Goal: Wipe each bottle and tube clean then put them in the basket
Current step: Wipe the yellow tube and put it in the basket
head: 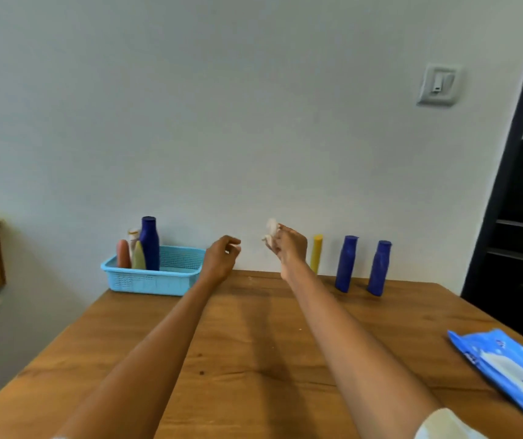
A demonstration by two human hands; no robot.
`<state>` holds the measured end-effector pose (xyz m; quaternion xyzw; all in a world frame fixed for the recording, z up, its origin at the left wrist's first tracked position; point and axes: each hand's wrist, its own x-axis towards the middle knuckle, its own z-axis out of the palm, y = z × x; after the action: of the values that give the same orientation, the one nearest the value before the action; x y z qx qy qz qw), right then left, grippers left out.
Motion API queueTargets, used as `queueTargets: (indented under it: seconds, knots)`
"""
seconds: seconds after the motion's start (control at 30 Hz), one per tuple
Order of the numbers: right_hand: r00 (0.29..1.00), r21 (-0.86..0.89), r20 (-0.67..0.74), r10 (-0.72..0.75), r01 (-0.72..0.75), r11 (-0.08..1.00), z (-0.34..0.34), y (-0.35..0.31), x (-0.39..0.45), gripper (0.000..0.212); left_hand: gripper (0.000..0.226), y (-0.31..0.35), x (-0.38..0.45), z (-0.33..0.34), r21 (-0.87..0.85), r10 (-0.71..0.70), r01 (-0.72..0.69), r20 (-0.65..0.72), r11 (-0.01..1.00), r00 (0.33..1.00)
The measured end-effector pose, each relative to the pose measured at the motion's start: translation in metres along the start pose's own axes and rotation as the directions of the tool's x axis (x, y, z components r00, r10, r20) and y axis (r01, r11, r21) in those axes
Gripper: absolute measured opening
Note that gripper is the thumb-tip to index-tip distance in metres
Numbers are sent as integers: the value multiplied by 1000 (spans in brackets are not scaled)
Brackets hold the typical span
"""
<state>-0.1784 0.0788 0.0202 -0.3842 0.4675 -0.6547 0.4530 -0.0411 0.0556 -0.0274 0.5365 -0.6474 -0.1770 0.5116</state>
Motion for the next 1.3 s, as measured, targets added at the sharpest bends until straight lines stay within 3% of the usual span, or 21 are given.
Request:
queueTargets:
  seconds: [0.17,0.43,0.53,0.6,0.7,0.9,1.07,1.2,1.3]
  knots:
    - [986,-62,-107,-130,124,990,-65,-16,22,10,29,21,-10,82,-12,-9,11,180,1000,984]
    - [938,-134,-211,-274,250,959,-125,-31,84,15,50,81,55,175,157,140,-161,133,974,981]
    - [930,-158,-232,-285,253,954,-137,-26,100,13,46,85,70,193,262,88,-131,170,956,981]
    - [931,-157,-231,-282,251,955,-139,-22,104,14,35,83,71,196,227,77,-103,121,969,990]
    - [937,-103,-227,-264,246,964,-137,-16,99,16,23,79,65,186,137,51,-55,36,989,998]
    - [955,-26,-143,-259,258,966,-111,-15,57,7,30,75,38,131,15,-64,64,-3,998,998]
    - [976,-3,-106,-188,189,982,-87,-6,10,11,34,63,1,76,-58,-160,160,-8,985,987]
    - [975,-207,13,-220,218,954,-73,14,-26,16,37,54,-35,31,-144,-210,219,76,965,975]
    - [969,-416,109,-222,248,875,-68,30,-44,17,36,49,-54,1,-154,-241,255,104,955,965]
